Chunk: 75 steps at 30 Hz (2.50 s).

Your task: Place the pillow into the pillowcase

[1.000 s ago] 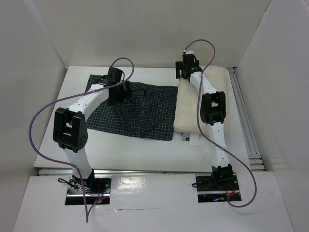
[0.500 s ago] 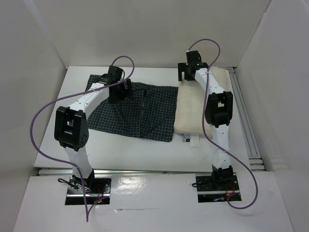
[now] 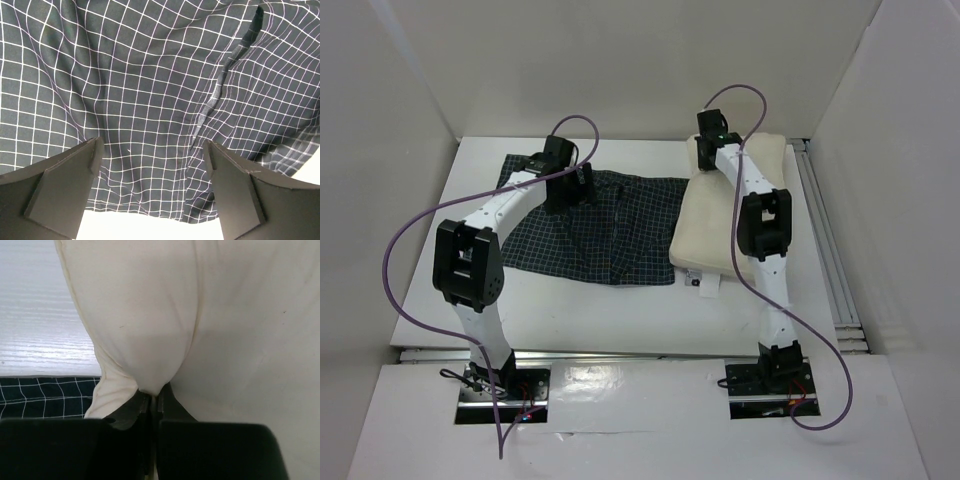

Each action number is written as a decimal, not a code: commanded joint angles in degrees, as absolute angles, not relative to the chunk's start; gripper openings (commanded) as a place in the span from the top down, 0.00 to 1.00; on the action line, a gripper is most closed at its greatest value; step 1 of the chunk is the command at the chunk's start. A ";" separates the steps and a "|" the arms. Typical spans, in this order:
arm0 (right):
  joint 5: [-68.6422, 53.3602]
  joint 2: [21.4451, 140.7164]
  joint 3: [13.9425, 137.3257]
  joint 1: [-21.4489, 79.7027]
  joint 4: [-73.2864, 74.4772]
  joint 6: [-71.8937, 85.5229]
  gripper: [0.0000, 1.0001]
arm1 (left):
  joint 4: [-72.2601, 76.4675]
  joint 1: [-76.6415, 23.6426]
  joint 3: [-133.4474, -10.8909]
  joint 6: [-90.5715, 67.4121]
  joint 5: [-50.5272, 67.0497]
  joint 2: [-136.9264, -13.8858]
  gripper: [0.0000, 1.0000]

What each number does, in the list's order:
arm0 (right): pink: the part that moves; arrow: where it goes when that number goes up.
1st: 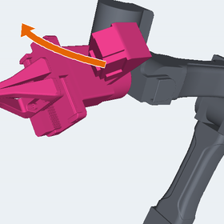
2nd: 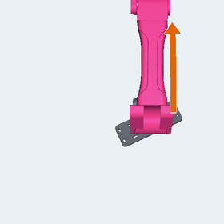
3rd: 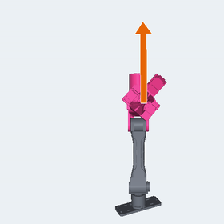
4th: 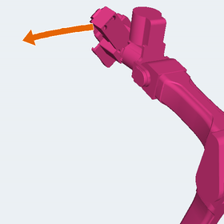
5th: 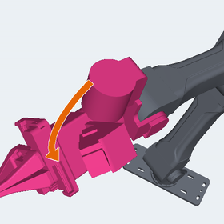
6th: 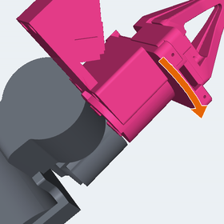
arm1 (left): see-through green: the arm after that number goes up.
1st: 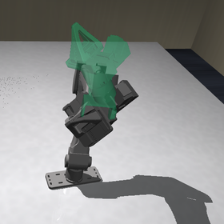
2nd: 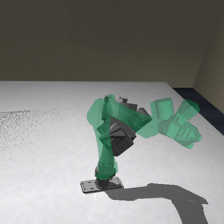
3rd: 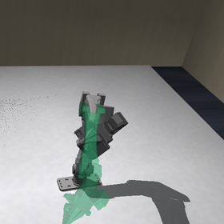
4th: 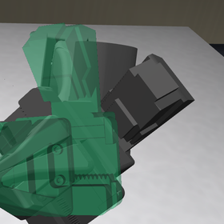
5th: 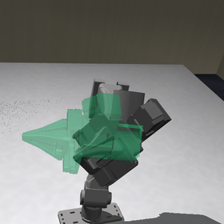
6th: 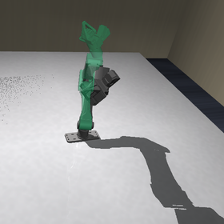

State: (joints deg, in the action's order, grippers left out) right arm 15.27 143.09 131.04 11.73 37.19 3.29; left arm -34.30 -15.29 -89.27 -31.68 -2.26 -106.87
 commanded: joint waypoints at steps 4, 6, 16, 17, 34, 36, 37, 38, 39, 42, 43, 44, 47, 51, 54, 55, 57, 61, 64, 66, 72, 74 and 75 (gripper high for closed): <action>12.20 139.68 123.67 11.60 26.24 -3.41 1.00 | -33.22 -15.47 -90.26 -31.11 -2.55 -105.30 0.00; 16.52 133.44 121.38 10.55 20.86 -10.17 1.00 | -33.22 -15.47 -89.74 -31.11 -3.25 -105.29 0.00; -16.05 112.77 116.54 4.92 12.39 -40.41 1.00 | -33.22 -14.94 -88.51 -31.64 -3.78 -104.24 0.00; -23.39 111.37 116.54 4.23 14.13 -42.34 1.00 | -33.22 -14.42 -88.51 -31.64 -3.78 -103.63 0.00; -18.75 87.47 62.99 18.98 18.75 -29.23 1.00 | -34.37 -6.59 -88.51 -33.93 -3.25 -100.55 0.00; -14.95 82.56 58.55 18.98 10.86 -25.42 1.00 | -33.23 -6.59 -87.55 -33.93 -2.56 -100.02 0.00; -14.94 81.40 55.75 18.98 8.98 -22.88 1.00 | -32.70 -6.59 -86.41 -33.93 -0.81 -100.02 0.00; -14.94 80.26 54.85 18.98 7.31 -21.29 1.00 | -32.70 -6.59 -86.40 -33.93 0.17 -100.02 0.00; -13.72 78.68 54.15 18.98 4.16 -19.70 1.00 | -32.17 -6.59 -85.44 -33.93 0.70 -100.02 0.00; -10.65 78.05 54.14 18.98 0.80 -13.90 1.00 | -30.77 -8.25 -82.89 -33.93 0.70 -98.97 0.00; -10.11 78.92 54.92 18.98 1.31 -13.19 1.00 | -30.76 -9.39 -82.36 -33.93 0.70 -98.96 0.00; -11.15 79.71 57.45 18.98 2.62 -12.66 0.96 | -30.24 -10.10 -81.57 -33.93 -0.52 -98.96 0.01; -17.66 83.49 62.73 19.77 11.58 -13.89 0.85 | -30.23 -13.35 -80.95 -33.93 -3.77 -98.96 0.01; -16.70 85.43 66.88 23.72 19.41 -15.46 0.00 | -30.23 -15.02 -80.33 -34.54 -4.39 -99.66 0.01; -11.52 84.64 68.38 25.57 19.95 -14.85 0.00 | -30.76 -15.03 -80.33 -34.54 -4.39 -100.28 0.01; -8.73 83.07 68.38 26.19 18.30 -14.85 0.00 | -30.76 -15.03 -80.33 -34.54 -4.92 -100.28 0.01; -1.10 81.92 68.38 26.19 13.65 -9.87 0.00 | -30.76 -15.03 -80.85 -34.54 -4.92 -100.89 0.01; 15.88 85.06 73.98 25.67 12.38 7.43 0.00 | -30.76 -15.03 -82.09 -34.54 -4.31 -102.13 0.01; 24.42 94.28 84.58 25.66 25.80 25.54 0.00 | -31.29 -15.03 -83.41 -34.54 -3.70 -103.18 0.01; 25.39 101.64 88.66 26.19 32.33 29.43 0.00 | -31.29 -15.03 -84.02 -33.84 -3.69 -103.79 0.01; 30.76 119.57 102.54 26.11 43.15 34.80 0.00 | -31.82 -15.03 -85.17 -33.31 -3.87 -104.33 0.01; 30.76 123.12 103.79 24.70 43.15 34.80 0.00 | -31.82 -15.03 -84.64 -33.31 -3.35 -104.33 0.01; 29.63 126.88 104.41 24.70 42.20 34.80 0.00 | -31.82 -15.03 -84.64 -33.31 -3.34 -104.33 0.01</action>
State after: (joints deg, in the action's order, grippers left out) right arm 26.44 121.49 101.10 26.04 35.86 30.35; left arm -31.97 -15.14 -83.07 -33.36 -3.68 -103.44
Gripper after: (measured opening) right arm 0.999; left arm 0.993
